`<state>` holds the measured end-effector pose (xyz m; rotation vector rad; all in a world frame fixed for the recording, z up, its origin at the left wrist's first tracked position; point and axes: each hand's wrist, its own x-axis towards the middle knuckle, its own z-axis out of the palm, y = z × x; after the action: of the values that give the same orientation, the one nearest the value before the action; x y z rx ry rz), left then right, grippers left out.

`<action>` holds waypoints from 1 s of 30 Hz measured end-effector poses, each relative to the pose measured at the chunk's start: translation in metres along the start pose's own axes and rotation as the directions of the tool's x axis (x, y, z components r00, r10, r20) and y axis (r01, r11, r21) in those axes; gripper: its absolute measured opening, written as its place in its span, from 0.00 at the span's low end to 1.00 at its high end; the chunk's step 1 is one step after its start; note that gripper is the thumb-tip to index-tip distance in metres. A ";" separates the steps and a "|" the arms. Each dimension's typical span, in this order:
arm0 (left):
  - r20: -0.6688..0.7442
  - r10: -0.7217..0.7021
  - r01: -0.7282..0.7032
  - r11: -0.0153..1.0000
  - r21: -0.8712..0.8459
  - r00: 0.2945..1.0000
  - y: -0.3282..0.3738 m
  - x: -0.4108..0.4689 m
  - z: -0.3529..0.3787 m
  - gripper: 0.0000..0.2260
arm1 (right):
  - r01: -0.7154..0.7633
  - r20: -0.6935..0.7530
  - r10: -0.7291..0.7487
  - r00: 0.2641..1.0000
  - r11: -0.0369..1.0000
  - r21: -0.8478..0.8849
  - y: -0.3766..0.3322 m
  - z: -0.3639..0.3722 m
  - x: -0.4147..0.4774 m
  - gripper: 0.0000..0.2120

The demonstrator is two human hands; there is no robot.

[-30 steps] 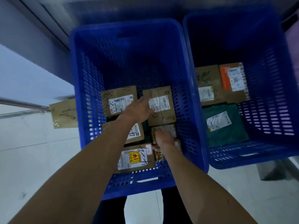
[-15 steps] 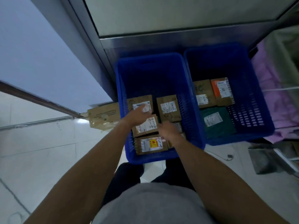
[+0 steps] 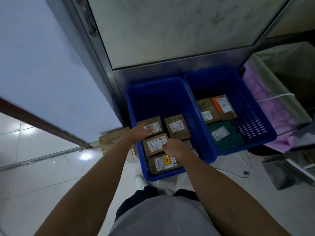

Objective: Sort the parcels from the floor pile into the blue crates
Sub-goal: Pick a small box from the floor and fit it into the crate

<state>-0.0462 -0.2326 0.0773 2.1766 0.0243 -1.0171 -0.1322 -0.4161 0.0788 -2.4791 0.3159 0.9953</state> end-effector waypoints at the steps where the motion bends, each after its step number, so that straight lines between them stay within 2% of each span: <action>1: -0.018 0.008 -0.009 1.000 -0.004 1.000 0.003 -0.011 0.001 0.35 | 0.013 -0.001 -0.013 1.000 1.000 -0.027 0.001 -0.001 -0.003 0.20; 3: -0.076 -0.001 0.000 1.000 -0.014 0.997 0.004 -0.031 0.002 0.28 | 0.042 -0.001 -0.042 0.999 0.996 -0.082 0.002 -0.004 -0.008 0.20; 7: -0.216 -0.059 0.060 0.998 -0.004 0.975 -0.007 -0.074 -0.005 0.24 | 0.098 -0.007 -0.099 0.995 0.991 -0.096 0.003 -0.002 -0.009 0.17; 9: -0.255 -0.137 0.123 0.990 -0.067 0.957 -0.023 -0.091 -0.010 0.22 | 0.126 -0.022 -0.129 0.991 0.987 -0.103 0.001 0.004 -0.007 0.15; 11: -0.279 -0.189 0.164 0.980 -0.111 0.941 -0.043 -0.110 -0.012 0.21 | 0.163 -0.016 -0.165 0.986 0.981 -0.105 -0.004 0.011 -0.007 0.13; 15: -0.309 -0.261 0.232 0.964 -0.126 0.915 -0.088 -0.140 -0.012 0.25 | 0.222 0.028 -0.220 0.975 0.961 -0.166 -0.026 0.032 -0.017 0.18; 22: -0.306 -0.359 0.323 0.932 -0.164 0.882 -0.138 -0.153 -0.022 0.29 | 0.263 0.072 -0.253 0.965 0.934 -0.241 -0.073 0.070 -0.015 0.14; 30: -0.165 -0.383 0.363 0.921 -0.142 0.909 -0.228 -0.105 -0.043 0.27 | 0.178 0.009 -0.179 0.984 0.969 -0.170 -0.126 0.138 0.034 0.11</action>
<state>-0.1587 -0.0093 0.0285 2.2062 0.5947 -0.9804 -0.1441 -0.2407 0.0075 -2.6082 0.0072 0.9750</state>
